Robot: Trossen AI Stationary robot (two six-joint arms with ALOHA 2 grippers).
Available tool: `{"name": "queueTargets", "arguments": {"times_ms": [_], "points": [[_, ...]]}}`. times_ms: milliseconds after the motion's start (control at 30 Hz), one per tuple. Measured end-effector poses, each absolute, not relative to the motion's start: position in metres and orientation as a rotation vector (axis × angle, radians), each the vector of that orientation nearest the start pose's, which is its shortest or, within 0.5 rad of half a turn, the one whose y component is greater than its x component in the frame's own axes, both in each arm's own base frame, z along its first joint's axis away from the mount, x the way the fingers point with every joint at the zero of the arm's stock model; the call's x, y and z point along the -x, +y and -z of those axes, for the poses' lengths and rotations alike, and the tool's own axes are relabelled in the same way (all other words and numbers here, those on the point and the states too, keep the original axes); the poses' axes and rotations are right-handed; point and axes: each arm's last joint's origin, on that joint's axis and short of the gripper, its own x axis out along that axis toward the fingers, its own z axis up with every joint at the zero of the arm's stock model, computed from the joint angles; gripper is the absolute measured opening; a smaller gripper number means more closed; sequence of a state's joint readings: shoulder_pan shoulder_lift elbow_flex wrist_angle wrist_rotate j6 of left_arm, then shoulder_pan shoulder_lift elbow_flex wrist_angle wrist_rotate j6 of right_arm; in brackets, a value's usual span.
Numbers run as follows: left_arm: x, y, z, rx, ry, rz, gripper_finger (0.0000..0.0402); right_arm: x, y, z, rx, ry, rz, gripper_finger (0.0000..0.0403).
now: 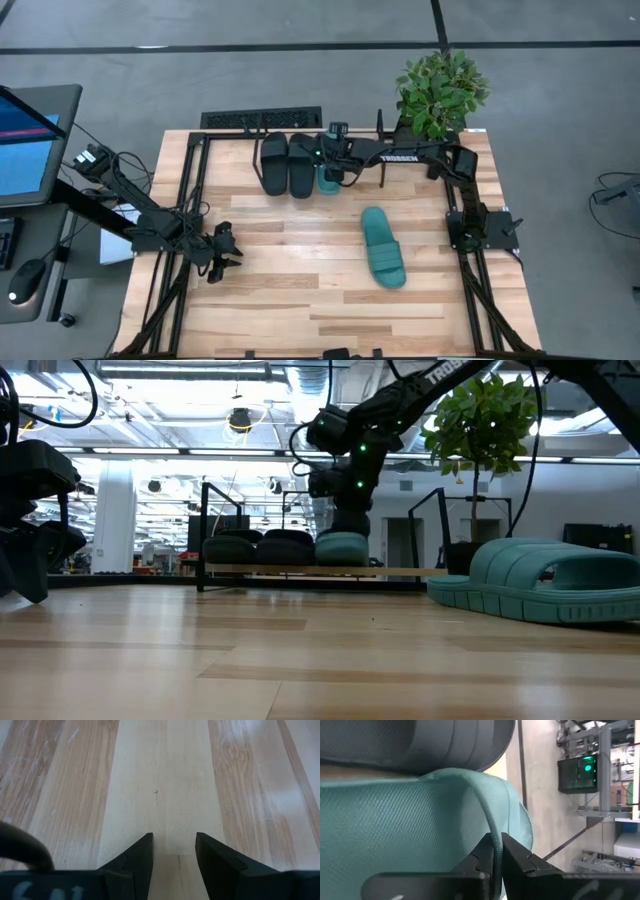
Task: Pick and place slides into the shelf
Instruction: Put the left green slide on the shelf
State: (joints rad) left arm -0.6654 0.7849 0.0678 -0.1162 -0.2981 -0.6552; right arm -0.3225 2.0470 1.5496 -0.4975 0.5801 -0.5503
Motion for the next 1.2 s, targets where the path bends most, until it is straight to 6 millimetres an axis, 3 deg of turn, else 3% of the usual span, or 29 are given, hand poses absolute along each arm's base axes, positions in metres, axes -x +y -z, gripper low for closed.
{"name": "queueTargets", "arguments": {"times_ms": [233,633,1200], "points": [[-0.1009,-0.0683,-0.1037,0.230,0.810,0.088,0.0135,-0.4081,-0.1529,-0.1966,0.606,1.223,0.523,0.0014],[-0.1009,-0.0683,-0.1037,0.231,0.810,0.088,0.0135,-0.4093,-0.1496,-0.1959,0.629,1.230,0.492,0.0067],[-0.1008,-0.0683,-0.1036,0.230,0.811,0.088,0.0135,-0.4113,-0.1462,-0.1955,0.615,1.211,0.453,0.0105]]}}
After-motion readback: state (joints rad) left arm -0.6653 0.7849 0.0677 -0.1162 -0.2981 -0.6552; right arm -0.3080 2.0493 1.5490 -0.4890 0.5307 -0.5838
